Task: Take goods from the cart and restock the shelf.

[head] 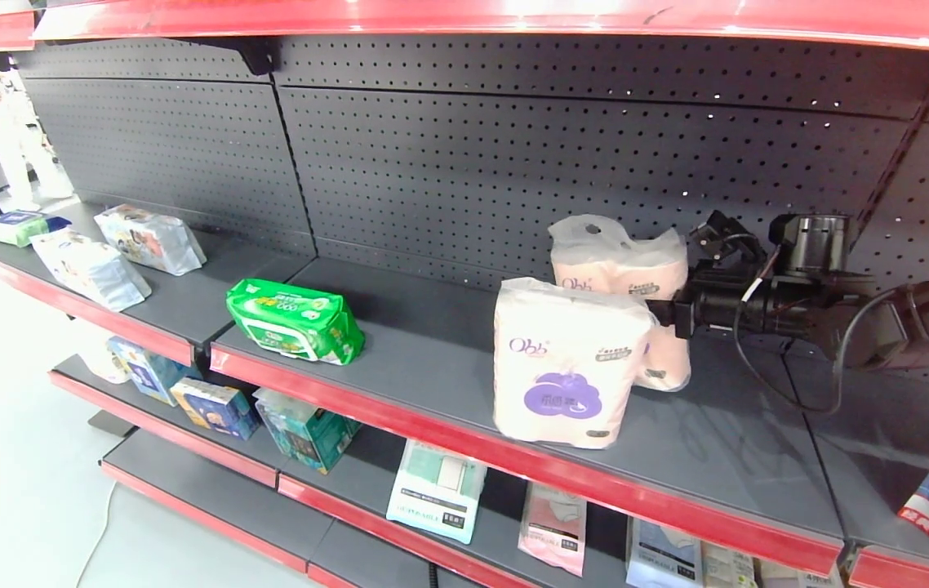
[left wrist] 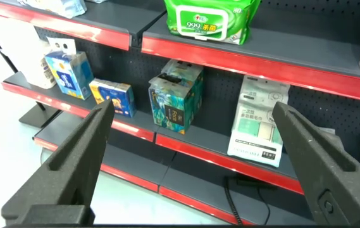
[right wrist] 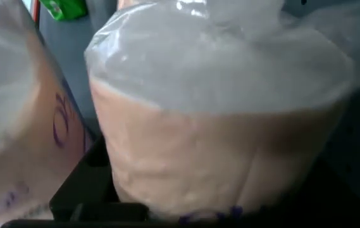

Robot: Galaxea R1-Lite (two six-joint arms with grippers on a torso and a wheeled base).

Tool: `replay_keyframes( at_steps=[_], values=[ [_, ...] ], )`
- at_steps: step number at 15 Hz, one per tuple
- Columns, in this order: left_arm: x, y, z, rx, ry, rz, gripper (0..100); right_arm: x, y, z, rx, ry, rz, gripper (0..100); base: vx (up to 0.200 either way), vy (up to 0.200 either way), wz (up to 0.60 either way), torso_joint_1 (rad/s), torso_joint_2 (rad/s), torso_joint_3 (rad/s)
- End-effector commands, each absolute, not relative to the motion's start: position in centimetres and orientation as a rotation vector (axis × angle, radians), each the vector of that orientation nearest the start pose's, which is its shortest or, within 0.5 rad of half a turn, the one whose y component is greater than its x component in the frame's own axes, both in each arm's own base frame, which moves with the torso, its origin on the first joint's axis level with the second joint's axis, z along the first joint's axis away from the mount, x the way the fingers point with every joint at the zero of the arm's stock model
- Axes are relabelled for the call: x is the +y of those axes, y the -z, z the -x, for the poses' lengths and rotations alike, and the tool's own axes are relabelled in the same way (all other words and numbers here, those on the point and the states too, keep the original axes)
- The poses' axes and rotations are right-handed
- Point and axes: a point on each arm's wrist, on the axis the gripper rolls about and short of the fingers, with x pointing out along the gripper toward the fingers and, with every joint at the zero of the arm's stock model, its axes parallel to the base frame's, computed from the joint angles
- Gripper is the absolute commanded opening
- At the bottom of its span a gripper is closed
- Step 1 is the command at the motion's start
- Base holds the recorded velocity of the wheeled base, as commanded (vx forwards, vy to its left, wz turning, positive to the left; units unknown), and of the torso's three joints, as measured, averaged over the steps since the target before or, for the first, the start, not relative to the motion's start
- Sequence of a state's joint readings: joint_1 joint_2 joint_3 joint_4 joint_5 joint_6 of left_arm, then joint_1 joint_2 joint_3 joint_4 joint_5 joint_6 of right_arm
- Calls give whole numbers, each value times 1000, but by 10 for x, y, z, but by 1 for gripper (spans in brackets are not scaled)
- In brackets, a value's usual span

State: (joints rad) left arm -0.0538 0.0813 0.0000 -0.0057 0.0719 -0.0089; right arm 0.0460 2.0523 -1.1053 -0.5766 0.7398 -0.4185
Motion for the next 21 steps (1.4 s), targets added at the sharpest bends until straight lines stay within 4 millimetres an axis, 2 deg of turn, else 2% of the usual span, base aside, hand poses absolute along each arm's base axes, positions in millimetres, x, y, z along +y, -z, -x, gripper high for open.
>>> replay_keyframes(
  at_steps=[1, 4, 8, 12, 18, 21],
  values=[
    [3, -78, 16, 76, -19, 4, 100, 28, -122, -387, 227, -830, 267, 0, 0, 0, 0, 0, 0, 0],
    [3, -78, 16, 76, -19, 4, 100, 21, -107, -382, 249, -835, 315, 0, 0, 0, 0, 0, 0, 0],
    [3, -78, 16, 76, -19, 4, 100, 20, -98, -379, 262, -845, 340, 0, 0, 0, 0, 0, 0, 0],
    [3, -78, 16, 76, -19, 4, 100, 12, -78, -374, 308, -846, 361, 0, 0, 0, 0, 0, 0, 0],
    [3, -78, 16, 76, -19, 4, 100, 9, -76, -381, 306, -835, 358, 0, 0, 0, 0, 0, 0, 0],
    [3, -78, 16, 76, -19, 4, 100, 19, -80, -387, 271, -891, 345, 0, 0, 0, 0, 0, 0, 0]
  ],
)
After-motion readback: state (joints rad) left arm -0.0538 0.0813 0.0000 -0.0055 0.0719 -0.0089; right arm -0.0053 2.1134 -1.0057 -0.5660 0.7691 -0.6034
